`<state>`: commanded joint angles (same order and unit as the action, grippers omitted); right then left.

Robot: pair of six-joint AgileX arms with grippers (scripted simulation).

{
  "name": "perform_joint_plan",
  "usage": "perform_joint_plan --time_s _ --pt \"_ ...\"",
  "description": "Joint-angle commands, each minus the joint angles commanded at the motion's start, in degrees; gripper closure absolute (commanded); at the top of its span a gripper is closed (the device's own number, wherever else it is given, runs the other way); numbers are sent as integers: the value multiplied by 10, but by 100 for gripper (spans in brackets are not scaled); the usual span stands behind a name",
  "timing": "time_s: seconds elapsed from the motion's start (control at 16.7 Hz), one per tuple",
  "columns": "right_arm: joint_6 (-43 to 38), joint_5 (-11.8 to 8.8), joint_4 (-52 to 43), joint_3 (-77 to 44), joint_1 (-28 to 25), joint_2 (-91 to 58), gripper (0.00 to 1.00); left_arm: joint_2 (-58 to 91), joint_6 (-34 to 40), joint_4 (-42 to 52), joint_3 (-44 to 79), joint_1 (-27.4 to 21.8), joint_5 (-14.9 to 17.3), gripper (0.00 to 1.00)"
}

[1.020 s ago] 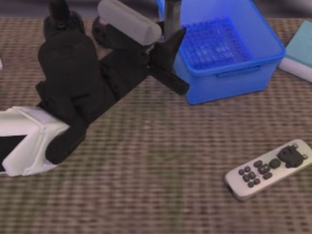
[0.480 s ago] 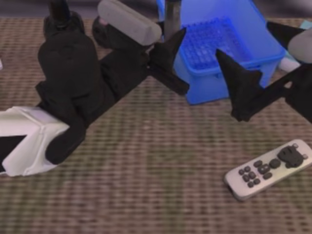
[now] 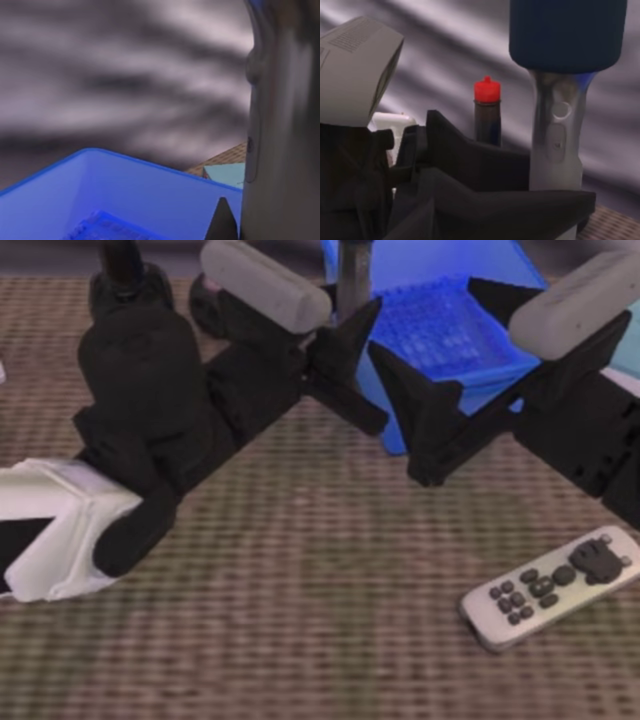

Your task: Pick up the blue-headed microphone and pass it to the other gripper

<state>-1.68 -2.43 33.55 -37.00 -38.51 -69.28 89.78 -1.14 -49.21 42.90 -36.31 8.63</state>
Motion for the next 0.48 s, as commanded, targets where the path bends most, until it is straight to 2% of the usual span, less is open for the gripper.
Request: perform_joint_plan --time_s 0.24,0.48 --pt "0 1 4 -19 0 -21 0 0 0 0 0 0 0 100" --pt "0 6 21 -109 -4 -131 0 0 0 0 0 0 0 100"
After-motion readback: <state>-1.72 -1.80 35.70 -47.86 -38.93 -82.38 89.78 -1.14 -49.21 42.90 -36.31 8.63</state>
